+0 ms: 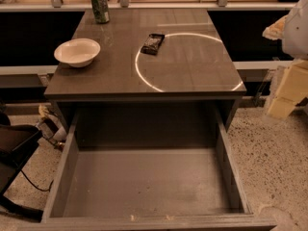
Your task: Place rxbar chocolate into top drawer
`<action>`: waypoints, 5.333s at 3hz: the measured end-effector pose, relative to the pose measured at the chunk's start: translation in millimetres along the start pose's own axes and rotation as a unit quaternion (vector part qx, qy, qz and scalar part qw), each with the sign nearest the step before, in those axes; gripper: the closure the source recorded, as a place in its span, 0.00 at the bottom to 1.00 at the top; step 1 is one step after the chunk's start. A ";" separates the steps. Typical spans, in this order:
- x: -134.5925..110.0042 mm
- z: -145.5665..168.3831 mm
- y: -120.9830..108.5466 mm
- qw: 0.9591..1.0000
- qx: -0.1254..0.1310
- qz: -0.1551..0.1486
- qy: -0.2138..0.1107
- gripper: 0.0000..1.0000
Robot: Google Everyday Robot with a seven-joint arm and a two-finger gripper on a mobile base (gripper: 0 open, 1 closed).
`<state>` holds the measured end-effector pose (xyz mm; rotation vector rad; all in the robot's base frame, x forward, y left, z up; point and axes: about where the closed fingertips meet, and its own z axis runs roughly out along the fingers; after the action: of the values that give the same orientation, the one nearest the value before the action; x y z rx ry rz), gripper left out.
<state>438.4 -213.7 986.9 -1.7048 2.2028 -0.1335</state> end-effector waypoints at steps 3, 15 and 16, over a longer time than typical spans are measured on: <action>-27.8 14.2 -66.3 0.991 0.099 0.085 -0.041 0.00; -224.3 250.2 -284.4 0.825 0.095 0.525 -0.184 0.00; -235.1 265.0 -287.7 0.822 0.079 0.530 -0.190 0.00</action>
Offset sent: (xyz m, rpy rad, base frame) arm 0.0572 0.0099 0.0040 0.0890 -0.1971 -0.1912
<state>840.6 -31.2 872.1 -0.1997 2.3712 0.2751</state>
